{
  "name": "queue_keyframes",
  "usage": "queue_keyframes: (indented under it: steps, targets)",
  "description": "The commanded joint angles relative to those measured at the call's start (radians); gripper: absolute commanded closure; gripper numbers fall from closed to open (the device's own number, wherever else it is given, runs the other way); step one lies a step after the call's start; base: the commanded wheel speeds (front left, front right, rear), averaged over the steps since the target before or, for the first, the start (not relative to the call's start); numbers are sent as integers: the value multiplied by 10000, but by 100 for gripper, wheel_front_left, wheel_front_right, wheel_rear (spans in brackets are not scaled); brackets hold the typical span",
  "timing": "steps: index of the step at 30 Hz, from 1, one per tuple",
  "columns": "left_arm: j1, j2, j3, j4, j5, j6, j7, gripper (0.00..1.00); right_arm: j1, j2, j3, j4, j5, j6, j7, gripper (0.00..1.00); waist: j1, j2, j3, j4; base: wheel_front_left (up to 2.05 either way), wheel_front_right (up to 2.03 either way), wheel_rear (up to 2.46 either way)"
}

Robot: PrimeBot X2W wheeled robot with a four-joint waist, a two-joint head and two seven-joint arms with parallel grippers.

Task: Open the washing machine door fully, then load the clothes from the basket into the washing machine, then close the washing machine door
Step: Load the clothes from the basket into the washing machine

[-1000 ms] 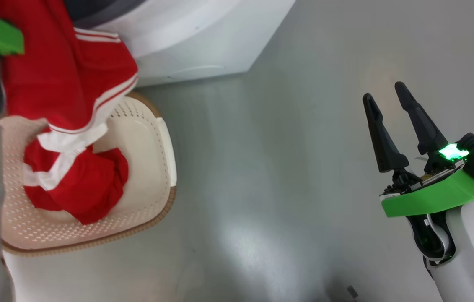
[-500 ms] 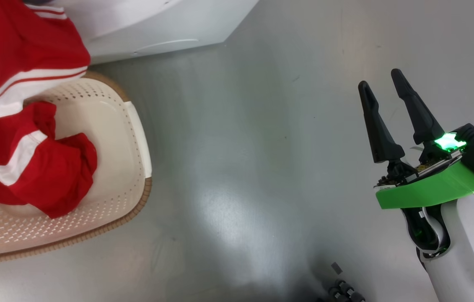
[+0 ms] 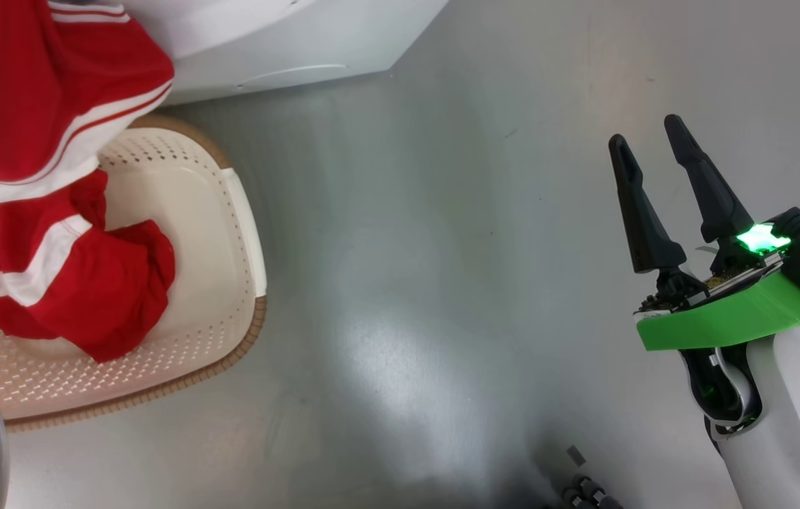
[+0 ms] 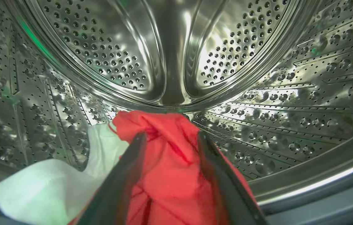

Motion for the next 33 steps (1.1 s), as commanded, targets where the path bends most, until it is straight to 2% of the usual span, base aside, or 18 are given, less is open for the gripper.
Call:
queue_keyframes:
  steps: [1, 10, 18, 27, 33]
  targets:
    - [-17, 382, 21, -60, -27, 4, -73, 0, 187, -101, 163, -175, -35, 16, -48, 0, 0, 0, -59, 57, 0, 0, 0]
    - [143, 377, -130, 49, -26, -135, -158, 0, 193, -120, 219, -146, -18, 16, -48, 0, 0, 0, -222, 155, 0, 0, 0]
    - [878, 468, -268, -828, 60, -286, -178, 0, 205, -154, 186, -147, -4, 16, -48, 0, 0, 0, -377, 310, 0, 0, 0]
    - [2228, 556, -171, -2485, -40, -382, -180, 0, 296, -211, 153, -158, -5, 16, -48, 0, 0, 0, -590, 546, 0, 0, 0]
    - [4054, 556, 75, -4604, -17, -328, -181, 0, 356, -247, 150, -149, 34, 16, -48, 0, 0, 0, -718, 639, 0, 0, 0]
